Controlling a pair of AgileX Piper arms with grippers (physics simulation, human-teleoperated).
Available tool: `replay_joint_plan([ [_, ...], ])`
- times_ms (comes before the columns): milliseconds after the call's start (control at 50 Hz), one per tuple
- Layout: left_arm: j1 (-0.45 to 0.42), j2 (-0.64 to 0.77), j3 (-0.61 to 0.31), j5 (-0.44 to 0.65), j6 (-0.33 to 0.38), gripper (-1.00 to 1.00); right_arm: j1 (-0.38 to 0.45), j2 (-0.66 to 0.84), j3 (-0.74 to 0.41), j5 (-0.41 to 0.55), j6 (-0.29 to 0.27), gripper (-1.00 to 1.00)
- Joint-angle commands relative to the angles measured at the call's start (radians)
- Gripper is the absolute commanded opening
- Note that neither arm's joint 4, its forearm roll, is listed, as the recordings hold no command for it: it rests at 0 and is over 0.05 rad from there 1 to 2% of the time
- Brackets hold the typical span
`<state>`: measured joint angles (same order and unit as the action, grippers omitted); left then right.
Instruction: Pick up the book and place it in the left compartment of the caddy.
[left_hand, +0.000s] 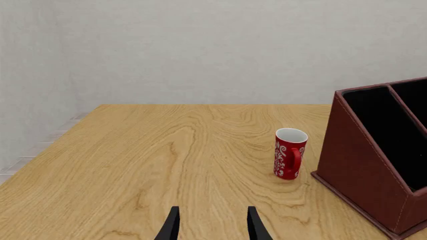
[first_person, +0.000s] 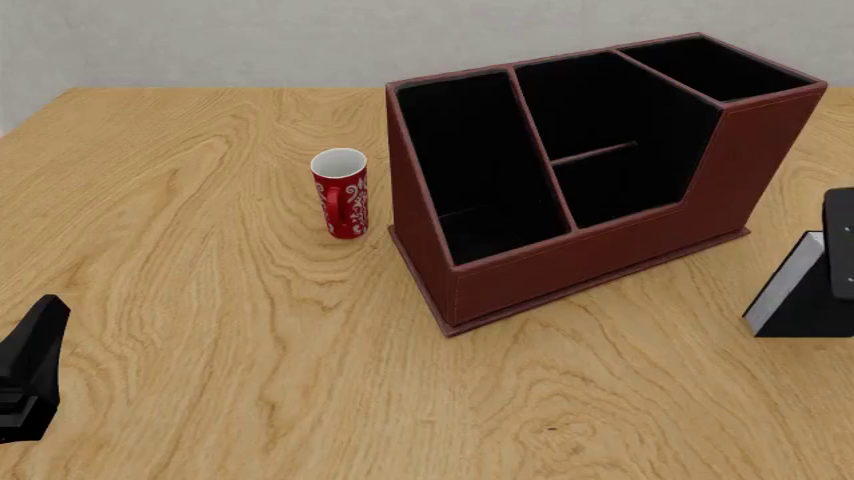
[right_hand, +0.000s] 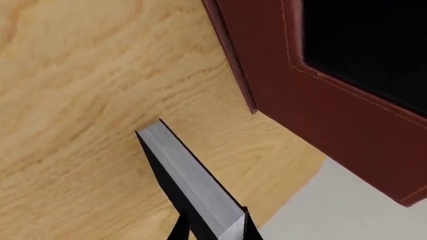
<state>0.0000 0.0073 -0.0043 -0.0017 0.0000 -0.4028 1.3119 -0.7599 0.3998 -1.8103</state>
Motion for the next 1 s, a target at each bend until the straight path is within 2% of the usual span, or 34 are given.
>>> replay_joint_plan([
  [20, 0.0, 0.0, 0.0, 0.0, 0.0, 1.0, 0.0, -0.004, 0.023, 0.008, -0.002, -1.0],
  [420, 0.0, 0.0, 0.0, 0.0, 0.0, 1.0, 0.015, -0.064, 0.06, 0.039, 0.001, -1.0],
  [1000, 0.0, 0.0, 0.0, 0.0, 0.0, 1.0, -0.009, -0.278, 0.0, 0.219, -0.023, -1.0],
])
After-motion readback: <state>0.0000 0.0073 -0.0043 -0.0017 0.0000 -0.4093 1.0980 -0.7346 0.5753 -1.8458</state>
